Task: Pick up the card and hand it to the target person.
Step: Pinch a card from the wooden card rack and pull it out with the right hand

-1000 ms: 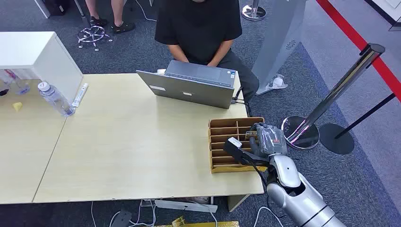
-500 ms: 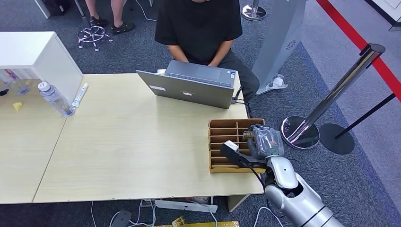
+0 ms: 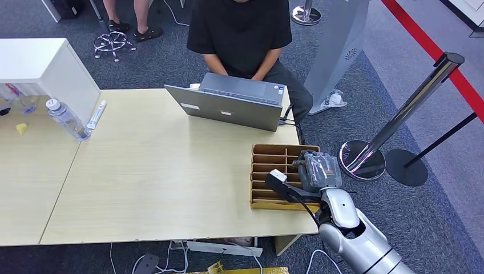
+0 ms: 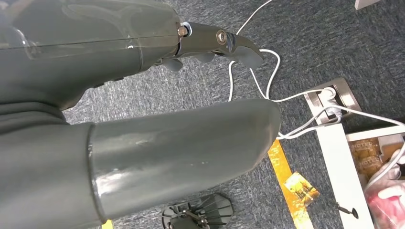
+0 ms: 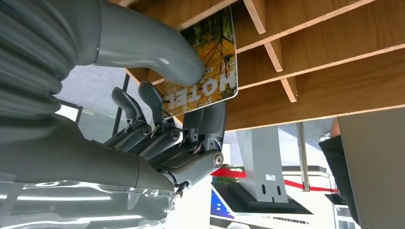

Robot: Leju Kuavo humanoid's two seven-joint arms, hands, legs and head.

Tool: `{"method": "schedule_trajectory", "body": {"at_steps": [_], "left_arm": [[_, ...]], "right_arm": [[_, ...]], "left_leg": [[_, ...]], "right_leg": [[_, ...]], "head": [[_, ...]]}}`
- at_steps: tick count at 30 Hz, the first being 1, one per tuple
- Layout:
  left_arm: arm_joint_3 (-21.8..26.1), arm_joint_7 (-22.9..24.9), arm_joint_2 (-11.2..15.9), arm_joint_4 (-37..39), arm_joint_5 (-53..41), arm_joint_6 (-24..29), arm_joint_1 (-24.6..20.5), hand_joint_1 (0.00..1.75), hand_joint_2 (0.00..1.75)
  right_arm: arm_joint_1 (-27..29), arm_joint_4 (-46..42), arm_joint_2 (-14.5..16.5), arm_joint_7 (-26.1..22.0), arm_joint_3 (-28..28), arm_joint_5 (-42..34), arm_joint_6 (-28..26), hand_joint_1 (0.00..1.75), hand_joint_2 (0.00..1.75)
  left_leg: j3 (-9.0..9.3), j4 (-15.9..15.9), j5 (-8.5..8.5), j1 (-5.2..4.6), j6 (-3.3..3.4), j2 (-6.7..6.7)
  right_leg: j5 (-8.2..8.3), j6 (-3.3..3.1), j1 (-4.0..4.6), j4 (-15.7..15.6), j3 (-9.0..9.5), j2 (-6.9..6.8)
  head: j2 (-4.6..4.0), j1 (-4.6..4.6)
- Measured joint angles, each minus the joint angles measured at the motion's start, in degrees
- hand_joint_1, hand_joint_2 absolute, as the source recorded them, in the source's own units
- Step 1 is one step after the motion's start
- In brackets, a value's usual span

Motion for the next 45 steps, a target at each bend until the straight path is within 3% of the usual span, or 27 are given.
{"method": "schedule_trajectory", "body": {"at_steps": [14,18,26,45], "left_arm": [[-0.43,-0.06,0.0,0.0,0.97,0.06,0.01,0.0,0.0],[-0.44,-0.07,0.0,0.0,1.19,0.07,0.01,0.0,0.0],[-0.84,-0.38,0.0,0.0,2.34,0.29,0.03,0.0,0.0],[-1.86,-0.88,0.07,0.0,4.48,1.14,0.34,0.0,0.0]], "right_arm": [[0.01,-0.76,0.19,0.09,-0.01,0.65,-1.3,1.44,1.75],[0.0,-1.51,0.21,0.11,-0.01,0.87,-1.3,1.57,1.75],[-0.06,-4.49,0.07,0.58,-0.19,2.58,-1.42,1.55,1.75],[-3.06,-20.94,-4.99,4.09,-5.73,7.72,2.97,1.56,1.75]], "left_leg": [[-0.02,0.0,0.0,0.0,0.0,0.0],[-0.02,0.0,0.0,0.0,0.0,0.0],[-0.01,0.01,0.0,0.0,0.0,0.0],[-0.01,0.04,0.0,-0.02,0.0,0.0]], "right_leg": [[0.0,0.0,0.0,0.0,0.0,0.0],[0.0,0.0,0.0,0.0,0.0,0.0],[0.0,0.0,0.0,0.0,0.0,0.0],[0.0,0.01,-0.01,0.0,0.0,0.0]], "head": [[0.0,0.0],[0.0,0.0],[0.0,-0.01],[0.0,0.0]]}}
